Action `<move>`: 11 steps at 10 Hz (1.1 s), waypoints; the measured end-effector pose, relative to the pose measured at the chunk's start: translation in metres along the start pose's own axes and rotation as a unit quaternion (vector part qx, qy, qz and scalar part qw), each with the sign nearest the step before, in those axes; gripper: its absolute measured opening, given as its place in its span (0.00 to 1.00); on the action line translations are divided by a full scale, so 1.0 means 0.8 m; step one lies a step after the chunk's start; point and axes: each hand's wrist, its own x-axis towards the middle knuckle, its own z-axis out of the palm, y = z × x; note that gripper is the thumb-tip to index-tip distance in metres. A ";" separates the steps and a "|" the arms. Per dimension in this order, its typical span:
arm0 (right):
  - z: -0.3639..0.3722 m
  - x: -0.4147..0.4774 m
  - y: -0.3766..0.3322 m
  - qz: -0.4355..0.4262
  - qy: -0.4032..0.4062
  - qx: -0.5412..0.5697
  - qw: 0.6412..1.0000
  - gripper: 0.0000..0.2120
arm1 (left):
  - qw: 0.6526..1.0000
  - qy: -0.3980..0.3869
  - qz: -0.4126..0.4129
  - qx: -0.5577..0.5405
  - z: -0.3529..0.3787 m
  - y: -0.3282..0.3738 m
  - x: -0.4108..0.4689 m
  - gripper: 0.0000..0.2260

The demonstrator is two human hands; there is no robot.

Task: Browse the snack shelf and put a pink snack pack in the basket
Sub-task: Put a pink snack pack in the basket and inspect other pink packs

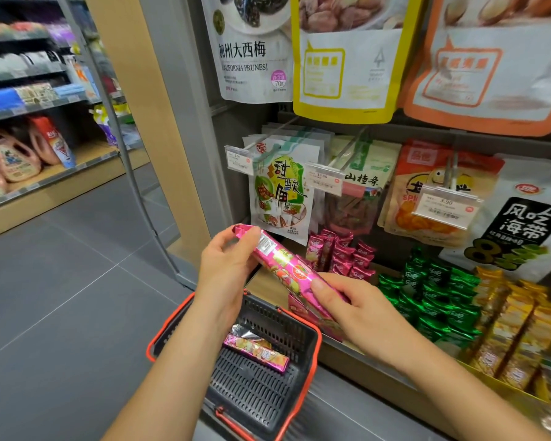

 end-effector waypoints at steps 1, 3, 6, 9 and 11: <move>0.008 -0.001 -0.002 -0.015 0.011 0.015 1.000 0.20 | 0.999 -0.037 -0.016 0.006 0.007 -0.003 -0.008 0.21; 0.012 0.000 -0.002 -0.005 0.027 0.057 0.998 0.21 | 0.993 -0.105 -0.055 -0.004 0.019 -0.017 -0.021 0.19; 0.006 0.008 -0.007 0.038 -0.017 0.062 0.997 0.24 | 0.977 -0.182 -0.044 0.106 0.026 -0.044 -0.029 0.19; -0.036 0.016 0.002 0.084 0.171 0.244 0.951 0.21 | 0.881 -0.310 -0.015 0.358 0.033 -0.065 -0.049 0.21; -0.057 0.015 0.016 0.129 0.276 0.292 0.907 0.15 | 0.830 -0.353 -0.061 0.427 0.002 -0.045 -0.038 0.19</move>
